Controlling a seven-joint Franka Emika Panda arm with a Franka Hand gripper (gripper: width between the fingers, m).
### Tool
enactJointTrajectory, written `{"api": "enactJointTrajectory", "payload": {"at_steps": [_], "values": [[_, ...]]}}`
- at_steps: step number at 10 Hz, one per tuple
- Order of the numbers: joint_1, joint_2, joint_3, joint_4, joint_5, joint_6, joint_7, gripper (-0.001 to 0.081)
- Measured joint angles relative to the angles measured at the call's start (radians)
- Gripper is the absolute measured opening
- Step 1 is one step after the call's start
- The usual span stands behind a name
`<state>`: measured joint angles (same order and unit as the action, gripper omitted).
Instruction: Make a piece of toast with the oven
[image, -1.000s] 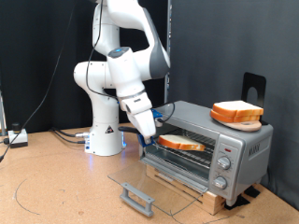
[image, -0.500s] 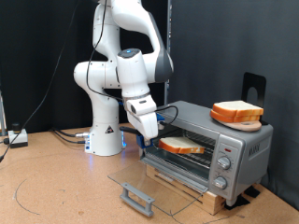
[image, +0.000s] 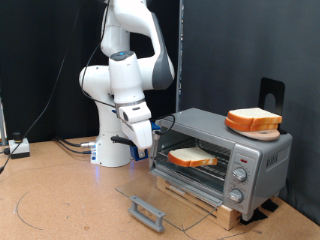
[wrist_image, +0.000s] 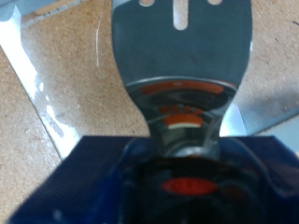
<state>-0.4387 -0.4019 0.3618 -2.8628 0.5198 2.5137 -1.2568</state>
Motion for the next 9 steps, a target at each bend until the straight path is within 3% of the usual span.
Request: {"api": "enactJointTrajectory", "payload": {"at_steps": [4, 9], "values": [[0.007, -0.001, 0.005, 0.008, 0.01, -0.001, -0.001, 0.0396], [0.093, -0.021, 0.083, 0.002, 0.089, -0.002, 0.066, 0.0396]]}}
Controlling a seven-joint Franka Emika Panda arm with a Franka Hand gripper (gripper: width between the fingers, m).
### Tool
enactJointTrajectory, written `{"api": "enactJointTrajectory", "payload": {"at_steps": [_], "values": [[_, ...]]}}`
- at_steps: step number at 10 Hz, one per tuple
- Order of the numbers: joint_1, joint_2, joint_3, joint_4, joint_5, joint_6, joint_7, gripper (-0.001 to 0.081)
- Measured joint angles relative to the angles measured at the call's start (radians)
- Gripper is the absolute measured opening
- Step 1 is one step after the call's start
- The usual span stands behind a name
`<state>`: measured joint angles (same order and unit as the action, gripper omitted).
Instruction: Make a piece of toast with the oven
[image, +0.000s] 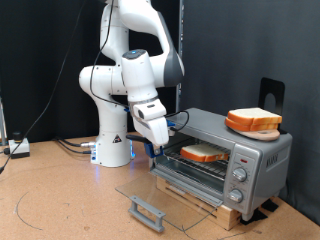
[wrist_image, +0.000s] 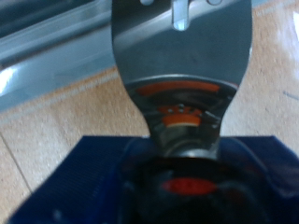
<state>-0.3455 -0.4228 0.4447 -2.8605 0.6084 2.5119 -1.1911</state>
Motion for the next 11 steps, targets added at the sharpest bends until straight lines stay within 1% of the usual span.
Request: {"api": "enactJointTrajectory", "payload": {"at_steps": [1, 3, 4, 5, 6, 8, 9, 10, 11], "values": [[0.006, -0.007, 0.014, -0.003, 0.0, 0.0, 0.014, 0.0396], [0.003, -0.016, 0.013, -0.005, 0.0, 0.0, 0.011, 0.0396], [-0.005, -0.023, -0.001, -0.005, -0.002, -0.003, -0.006, 0.0396], [-0.021, -0.033, -0.025, -0.003, -0.013, -0.024, -0.029, 0.0396], [-0.045, -0.04, -0.049, 0.002, -0.032, -0.052, -0.046, 0.0396], [-0.111, -0.041, -0.088, 0.015, -0.081, -0.094, -0.051, 0.0396], [-0.142, -0.041, -0.104, 0.019, -0.089, -0.099, -0.051, 0.0396], [-0.17, -0.037, -0.12, 0.02, -0.085, -0.078, -0.049, 0.0396], [-0.187, -0.019, -0.13, 0.023, -0.079, -0.057, -0.046, 0.0396]]}}
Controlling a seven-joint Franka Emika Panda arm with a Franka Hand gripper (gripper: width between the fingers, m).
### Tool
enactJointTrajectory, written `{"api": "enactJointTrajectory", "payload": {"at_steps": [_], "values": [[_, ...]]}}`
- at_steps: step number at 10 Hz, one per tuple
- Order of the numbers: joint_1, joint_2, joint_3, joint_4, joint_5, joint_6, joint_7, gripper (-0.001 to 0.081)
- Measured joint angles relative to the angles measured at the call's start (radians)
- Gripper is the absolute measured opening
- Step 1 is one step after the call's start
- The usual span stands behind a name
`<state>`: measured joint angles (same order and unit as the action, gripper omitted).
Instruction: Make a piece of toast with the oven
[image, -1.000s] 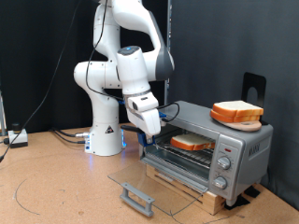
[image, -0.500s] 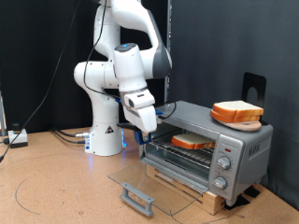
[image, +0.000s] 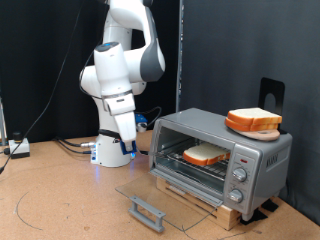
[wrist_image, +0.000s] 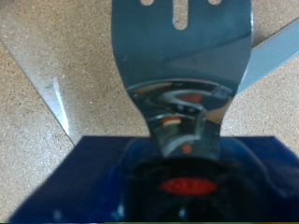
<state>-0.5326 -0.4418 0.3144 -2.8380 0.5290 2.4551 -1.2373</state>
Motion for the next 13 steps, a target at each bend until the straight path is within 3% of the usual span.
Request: {"api": "enactJointTrajectory", "payload": {"at_steps": [1, 2, 4, 6, 9, 11, 13], "values": [[0.002, 0.0, 0.0, 0.008, 0.0, -0.02, -0.009, 0.0396], [0.01, -0.005, -0.015, 0.03, 0.024, -0.093, -0.032, 0.0396], [0.043, -0.052, -0.076, 0.07, 0.127, -0.221, -0.126, 0.0396], [0.071, -0.113, -0.115, 0.089, 0.219, -0.317, -0.156, 0.0396], [0.083, -0.194, -0.119, 0.128, 0.242, -0.44, -0.091, 0.0396], [0.083, -0.264, -0.095, 0.127, 0.242, -0.445, -0.036, 0.0396], [0.088, -0.257, -0.101, 0.13, 0.252, -0.502, -0.037, 0.0396]]}}
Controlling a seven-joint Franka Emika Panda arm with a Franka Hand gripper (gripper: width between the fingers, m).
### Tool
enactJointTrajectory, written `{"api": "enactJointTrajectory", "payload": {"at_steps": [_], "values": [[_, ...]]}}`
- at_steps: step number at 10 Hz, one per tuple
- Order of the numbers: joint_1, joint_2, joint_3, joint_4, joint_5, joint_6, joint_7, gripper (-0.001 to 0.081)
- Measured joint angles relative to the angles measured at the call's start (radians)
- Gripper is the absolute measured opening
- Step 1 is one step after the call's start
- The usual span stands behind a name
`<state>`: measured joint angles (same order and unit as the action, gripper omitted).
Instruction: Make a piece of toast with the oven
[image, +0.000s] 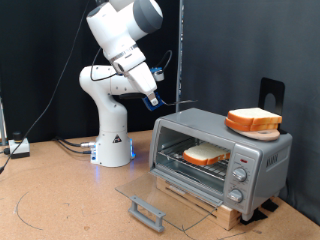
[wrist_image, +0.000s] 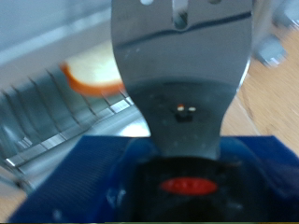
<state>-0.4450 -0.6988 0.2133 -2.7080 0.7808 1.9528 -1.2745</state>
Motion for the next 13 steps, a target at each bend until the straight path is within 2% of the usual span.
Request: {"api": "enactJointTrajectory", "payload": {"at_steps": [2, 3, 8, 11, 13], "values": [[0.039, -0.001, 0.002, 0.008, 0.039, -0.1, -0.001, 0.0396], [0.067, -0.006, 0.012, 0.007, 0.057, -0.122, -0.003, 0.0396], [0.165, -0.079, 0.123, -0.023, 0.148, -0.14, 0.059, 0.0396], [0.173, -0.126, 0.185, -0.061, 0.16, -0.122, 0.125, 0.0396], [0.173, -0.134, 0.21, -0.091, 0.163, -0.093, 0.134, 0.0396]]}}
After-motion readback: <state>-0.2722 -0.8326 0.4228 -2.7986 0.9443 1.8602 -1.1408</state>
